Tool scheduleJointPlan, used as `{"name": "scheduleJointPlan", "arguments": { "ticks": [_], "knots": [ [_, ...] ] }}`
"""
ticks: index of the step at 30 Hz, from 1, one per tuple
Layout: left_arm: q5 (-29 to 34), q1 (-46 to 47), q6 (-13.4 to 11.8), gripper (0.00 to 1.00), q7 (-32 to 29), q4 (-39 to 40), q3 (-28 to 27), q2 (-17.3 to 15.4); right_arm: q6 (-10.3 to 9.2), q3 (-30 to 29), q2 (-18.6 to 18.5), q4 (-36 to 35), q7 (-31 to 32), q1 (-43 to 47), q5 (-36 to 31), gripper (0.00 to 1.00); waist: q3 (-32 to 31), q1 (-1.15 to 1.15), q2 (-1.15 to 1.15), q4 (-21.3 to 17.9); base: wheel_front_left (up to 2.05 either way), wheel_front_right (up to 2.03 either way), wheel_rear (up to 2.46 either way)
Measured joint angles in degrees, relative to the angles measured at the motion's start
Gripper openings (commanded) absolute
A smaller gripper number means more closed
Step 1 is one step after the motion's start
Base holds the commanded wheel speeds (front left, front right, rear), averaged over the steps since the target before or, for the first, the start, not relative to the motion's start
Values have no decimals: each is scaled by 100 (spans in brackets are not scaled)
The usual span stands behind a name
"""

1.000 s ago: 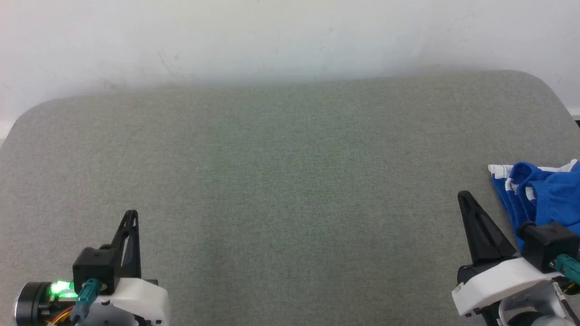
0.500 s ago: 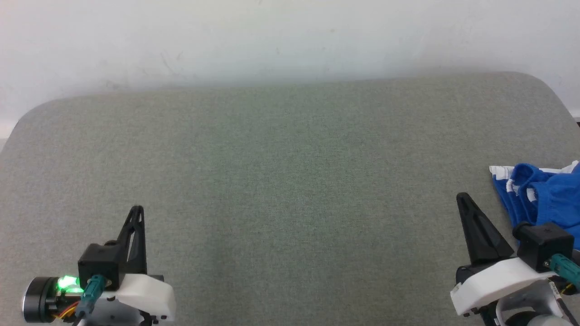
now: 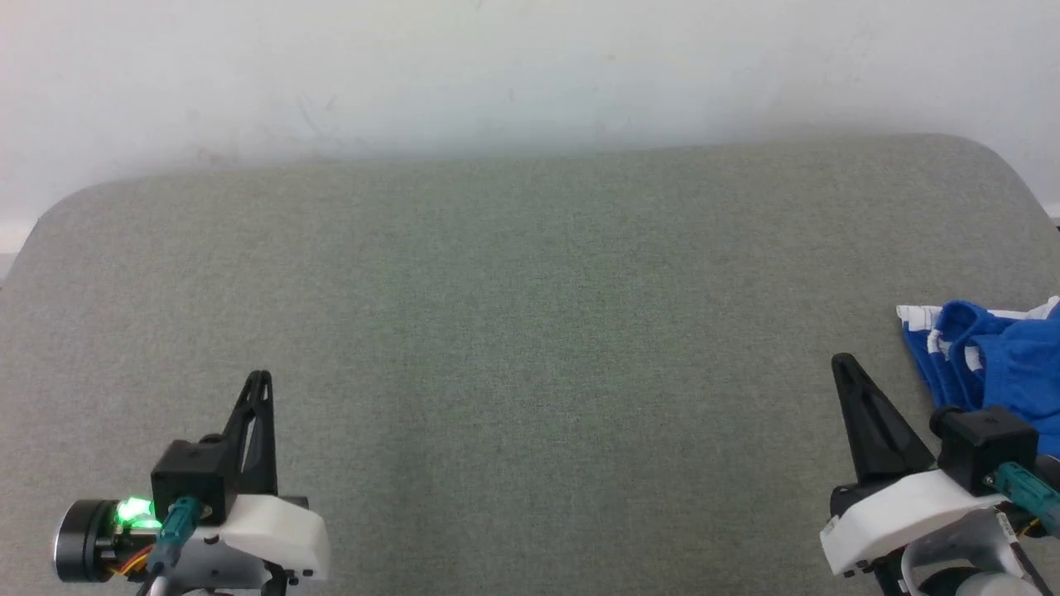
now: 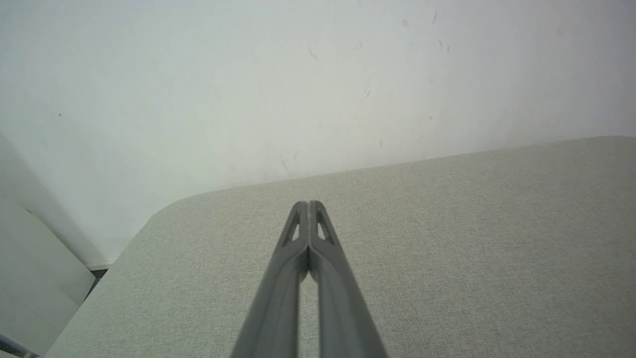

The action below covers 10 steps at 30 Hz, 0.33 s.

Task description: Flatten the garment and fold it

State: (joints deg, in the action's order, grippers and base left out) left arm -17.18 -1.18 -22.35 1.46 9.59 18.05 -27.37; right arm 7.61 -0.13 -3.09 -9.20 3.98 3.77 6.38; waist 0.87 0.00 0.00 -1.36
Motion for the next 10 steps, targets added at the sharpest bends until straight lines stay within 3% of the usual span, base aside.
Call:
{"name": "scheduleJointPlan", "arguments": {
  "ticks": [10],
  "knots": [
    [196, 2, 271, 0, -33, -114, -214, 298, 0, 0, 0, 109, -48, -27, -86, 0, -11, 0, 0, 17, 0, 0, 0]
  ]
}}
